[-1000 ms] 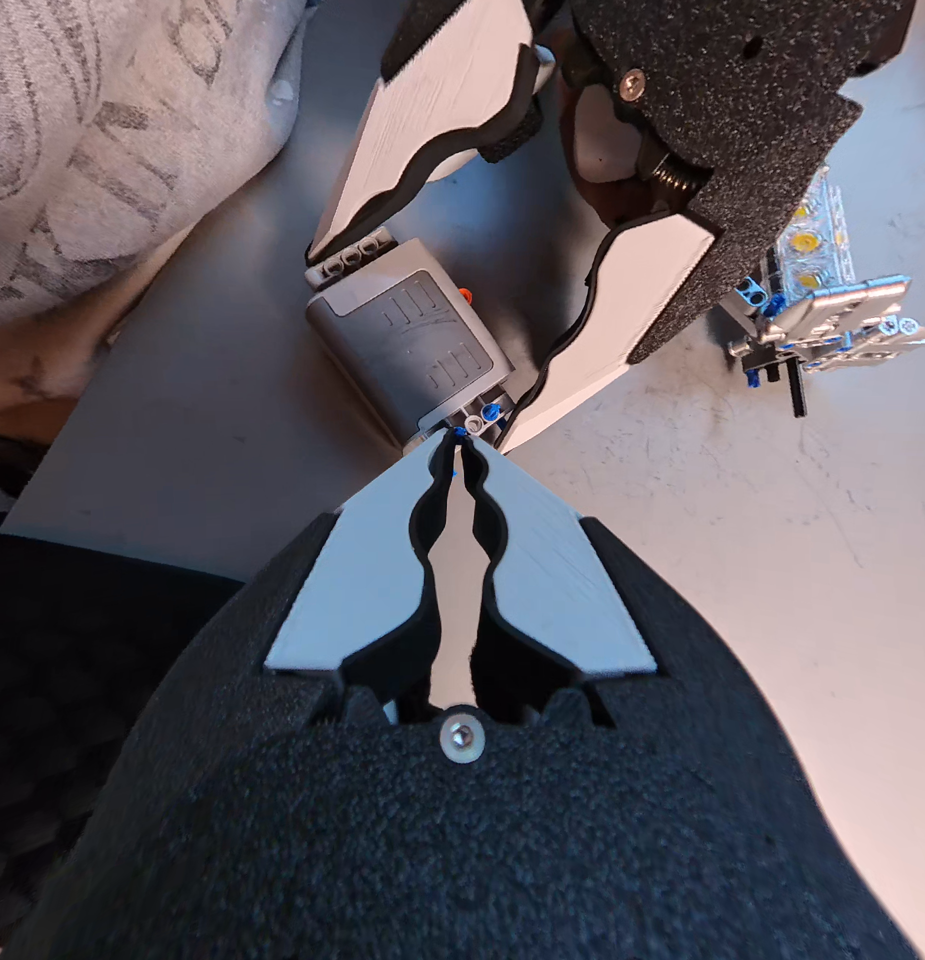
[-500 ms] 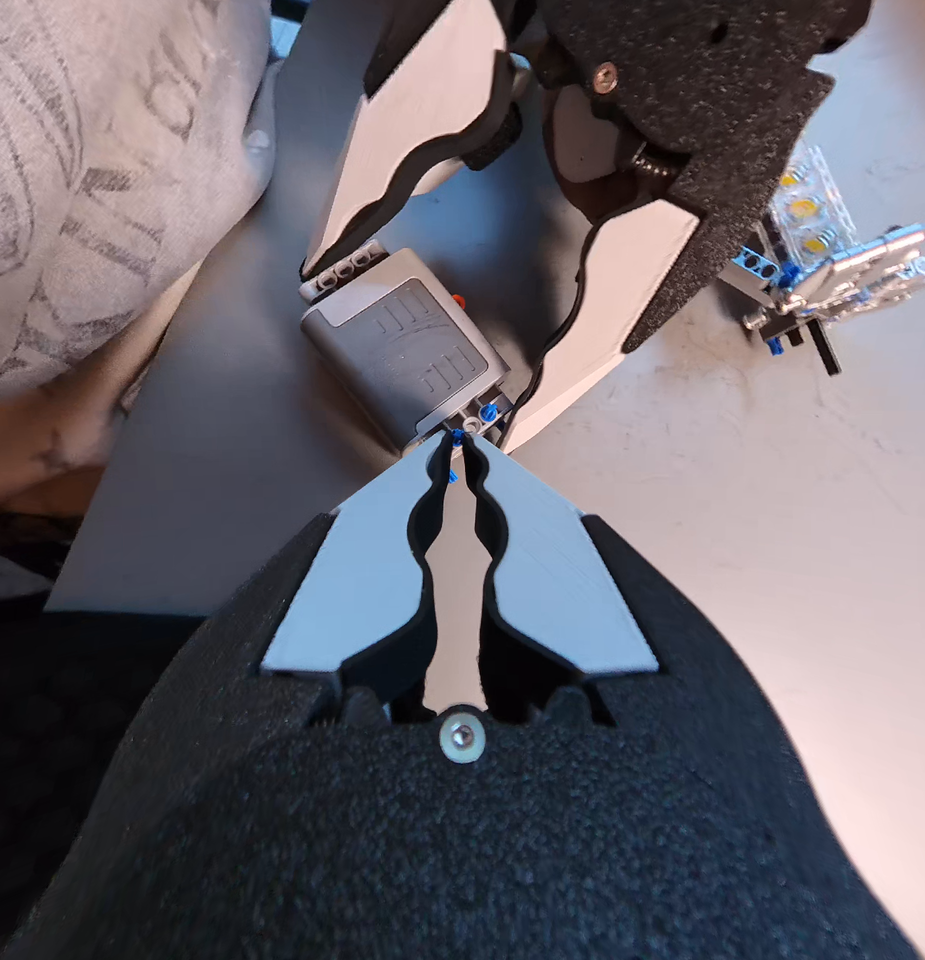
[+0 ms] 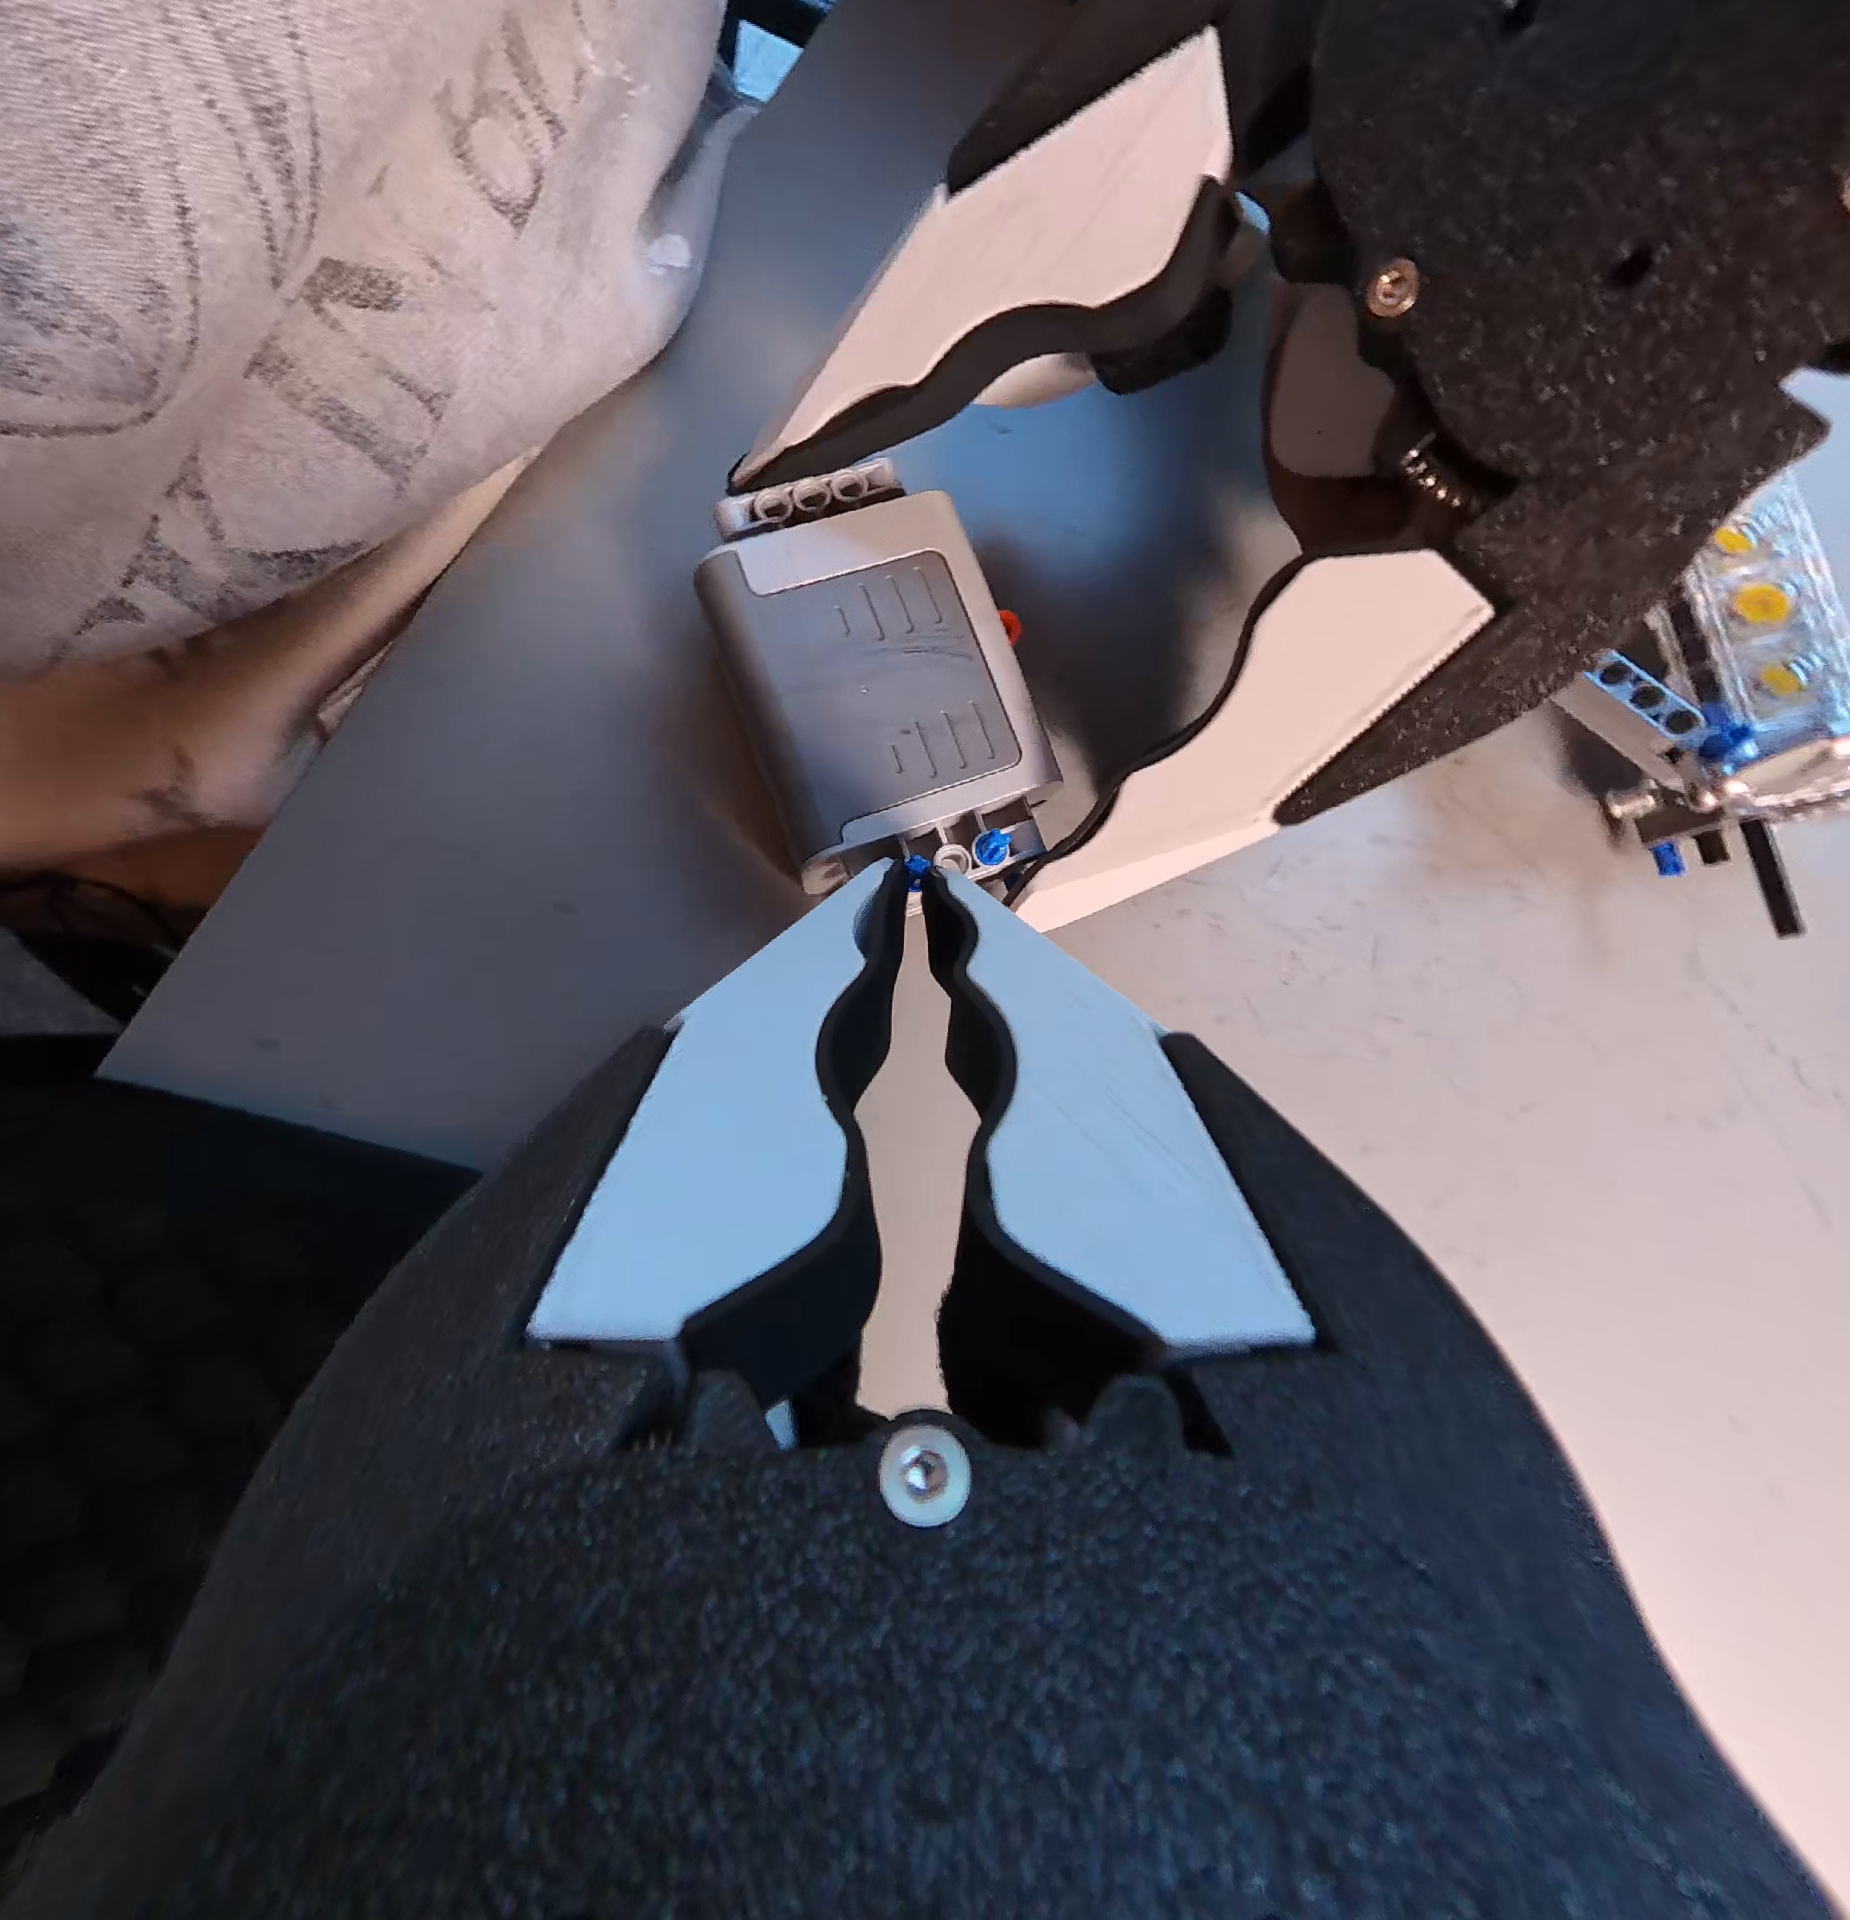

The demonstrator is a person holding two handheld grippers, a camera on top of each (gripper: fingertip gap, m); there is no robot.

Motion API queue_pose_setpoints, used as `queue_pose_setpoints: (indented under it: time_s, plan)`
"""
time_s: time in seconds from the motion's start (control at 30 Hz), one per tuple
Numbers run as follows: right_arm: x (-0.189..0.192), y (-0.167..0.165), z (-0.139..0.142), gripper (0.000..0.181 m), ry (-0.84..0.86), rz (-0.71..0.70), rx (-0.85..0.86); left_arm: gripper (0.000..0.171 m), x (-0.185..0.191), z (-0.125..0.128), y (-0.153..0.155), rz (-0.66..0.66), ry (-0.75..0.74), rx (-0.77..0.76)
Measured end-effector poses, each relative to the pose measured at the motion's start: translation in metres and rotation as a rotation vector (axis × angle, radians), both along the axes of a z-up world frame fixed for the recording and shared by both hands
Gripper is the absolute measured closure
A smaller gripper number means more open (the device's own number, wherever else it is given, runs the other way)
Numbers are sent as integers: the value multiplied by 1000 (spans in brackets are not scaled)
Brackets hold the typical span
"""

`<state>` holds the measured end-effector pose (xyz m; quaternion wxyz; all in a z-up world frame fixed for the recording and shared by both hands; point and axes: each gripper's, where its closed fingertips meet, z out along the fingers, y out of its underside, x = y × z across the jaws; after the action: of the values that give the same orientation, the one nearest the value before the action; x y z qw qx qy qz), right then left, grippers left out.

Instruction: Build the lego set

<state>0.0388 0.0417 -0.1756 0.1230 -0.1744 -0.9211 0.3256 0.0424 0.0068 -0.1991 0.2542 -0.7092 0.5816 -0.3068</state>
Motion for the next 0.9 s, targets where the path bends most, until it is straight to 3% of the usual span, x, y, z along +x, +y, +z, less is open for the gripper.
queue_pose_setpoints:
  time_s: [0.6,0.8,0.9]
  plan:
    - [24,-8,-9,180,35,274,55,70,5,0,-16,-220,10,-32]
    - [24,-4,-9,177,3,78,0,70,7,0,-13,-197,5,-21]
    - [28,-5,-6,163,1,-43,-81,70,5,5,-5,-155,-3,13]
